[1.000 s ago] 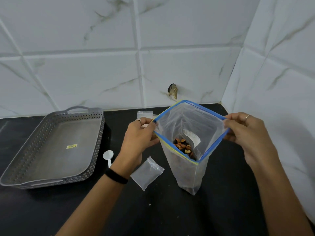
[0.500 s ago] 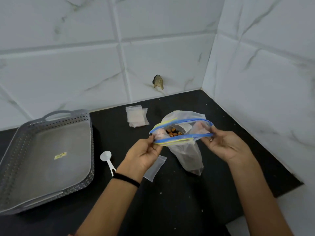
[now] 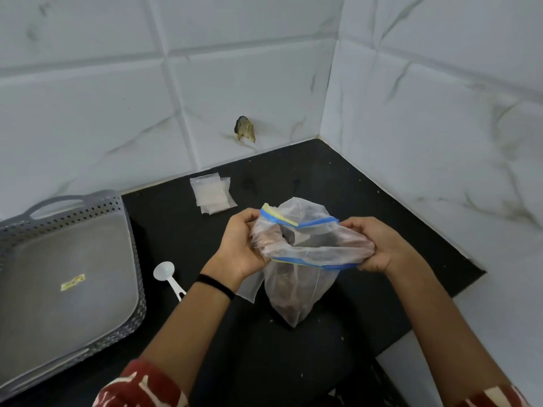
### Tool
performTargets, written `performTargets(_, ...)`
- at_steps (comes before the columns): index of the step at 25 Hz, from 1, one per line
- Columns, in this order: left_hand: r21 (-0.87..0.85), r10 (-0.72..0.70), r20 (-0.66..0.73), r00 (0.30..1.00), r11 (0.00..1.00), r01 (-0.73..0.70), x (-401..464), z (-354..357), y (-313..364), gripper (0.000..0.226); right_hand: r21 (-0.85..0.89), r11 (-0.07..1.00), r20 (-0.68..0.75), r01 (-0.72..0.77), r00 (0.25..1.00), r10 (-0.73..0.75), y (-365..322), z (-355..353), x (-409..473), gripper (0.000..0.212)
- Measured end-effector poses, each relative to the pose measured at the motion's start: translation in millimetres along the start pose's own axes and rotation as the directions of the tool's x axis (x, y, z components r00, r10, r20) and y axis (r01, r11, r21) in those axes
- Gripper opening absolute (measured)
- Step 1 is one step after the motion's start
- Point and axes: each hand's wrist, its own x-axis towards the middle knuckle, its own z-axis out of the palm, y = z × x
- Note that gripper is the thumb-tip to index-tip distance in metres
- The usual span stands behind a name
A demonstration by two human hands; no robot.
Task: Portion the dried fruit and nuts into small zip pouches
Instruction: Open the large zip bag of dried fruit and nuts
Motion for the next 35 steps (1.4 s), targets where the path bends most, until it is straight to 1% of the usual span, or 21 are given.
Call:
performTargets(3,-0.011,0.005,0.009,1.0,1.0,-0.005,-8.4,16.2,-2.4,0.009,-0.049,0.998,-0.004,0.041,0.999,-0.041,-6.9,-6.3,-6.1,0.02)
performTargets(4,-0.028,0.014,-0.001,1.0,1.0,-0.014,-8.1,20.2,-3.1,0.013,-0.036,0.997,-0.005,0.064,0.998,-0.065,-9.8,-9.8,-8.9,0.021)
performTargets(6,-0.027,-0.007,-0.011,1.0,1.0,0.006,-7.6,26.4,-2.6,0.03,-0.011,0.995,-0.015,0.094,0.995,-0.094,-17.1,-16.0,-10.9,0.02)
performTargets(8,-0.004,0.006,-0.03,1.0,1.0,-0.006,-5.8,25.8,-5.1,0.031,0.008,0.995,-0.044,0.097,0.994,-0.097,-20.5,-17.5,-9.2,0.013)
performTargets(9,0.026,0.033,-0.025,0.999,0.999,-0.032,-5.8,23.7,-7.3,0.038,0.013,0.996,-0.058,0.09,0.994,-0.089,-18.8,-17.4,-6.2,0.01)
performTargets(11,0.156,0.108,-0.009,0.994,0.982,-0.105,0.1,13.9,-16.3,0.049,-0.004,0.997,-0.071,0.075,0.995,-0.075,-11.7,-16.6,-0.9,0.015)
performTargets(13,0.312,0.299,-0.034,0.954,0.91,-0.274,3.2,7.6,-26.5,0.041,-0.044,0.996,-0.093,0.077,0.992,-0.081,-6.3,-16.4,5.9,0.017)
performTargets(14,0.4,0.4,-0.034,0.916,0.845,-0.354,4.3,6.7,-29.7,0.037,-0.083,0.99,-0.124,0.112,0.985,-0.122,-5.0,-17.3,9.6,0.016)
performTargets(16,0.549,0.56,0.008,0.828,0.69,-0.472,7.6,3.0,-33.9,0.031,-0.251,0.938,-0.19,0.239,0.938,-0.289,-7.1,-16.8,14.1,0.016)
performTargets(18,0.654,0.655,0.019,0.756,0.563,-0.505,11.2,0.4,-34.1,0.034,-0.411,0.848,-0.202,0.335,0.874,-0.443,-12.5,-14.5,15.8,0.017)
performTargets(20,0.708,0.716,0.017,0.698,0.484,-0.514,15.6,-4.6,-35.0,0.035,-0.489,0.783,-0.182,0.385,0.832,-0.523,-13.8,-13.2,17.9,0.016)
performTargets(22,0.703,0.737,0.001,0.676,0.481,-0.525,15.2,-6.9,-39.2,0.03,-0.493,0.759,-0.159,0.426,0.813,-0.56,-10.7,-13.9,20.1,0.017)
performTargets(25,0.665,0.72,-0.023,0.693,0.529,-0.527,10.5,-6.7,-45.5,0.026,-0.469,0.765,-0.198,0.44,0.792,-0.577,-6.1,-13.9,11.4,0.017)
performTargets(27,0.664,0.707,-0.031,0.707,0.543,-0.514,8.6,-2.3,-42.7,0.025,-0.489,0.738,-0.193,0.465,0.767,-0.612,-4.0,-13.1,4.5,0.015)
performTargets(28,0.674,0.708,-0.032,0.706,0.537,-0.507,8.5,1.5,-39.1,0.028,-0.554,0.682,-0.171,0.477,0.736,-0.655,-4.1,-12.7,3.3,0.019)
performTargets(29,0.7,0.721,-0.015,0.693,0.503,-0.508,7.0,5.9,-34.8,0.034,-0.649,0.583,-0.128,0.489,0.685,-0.717,-4.4,-11.0,1.1,0.026)
performTargets(31,0.778,0.769,0.073,0.636,0.355,-0.518,2.2,12.3,-26.0,0.043,-0.826,0.293,0.016,0.481,0.54,-0.841,-6.8,-4.8,-3.6,0.038)
performTargets(32,0.809,0.782,0.13,0.609,0.271,-0.521,0.2,13.9,-22.5,0.043,-0.88,0.146,0.097,0.452,0.472,-0.877,-9.1,0.0,-5.3,0.041)
performTargets(33,0.825,0.783,0.181,0.595,0.209,-0.525,0.7,14.1,-19.3,0.043,-0.907,0.028,0.169,0.42,0.425,-0.889,-11.4,5.3,-7.1,0.041)
performTargets(34,0.833,0.774,0.219,0.593,0.168,-0.527,1.5,14.3,-16.2,0.042,-0.916,-0.055,0.23,0.398,0.407,-0.884,-13.7,10.4,-7.1,0.04)
performTargets(35,0.841,0.762,0.244,0.6,0.141,-0.522,2.9,15.0,-13.4,0.041,-0.916,-0.103,0.272,0.388,0.409,-0.871,-15.7,14.4,-5.3,0.041)
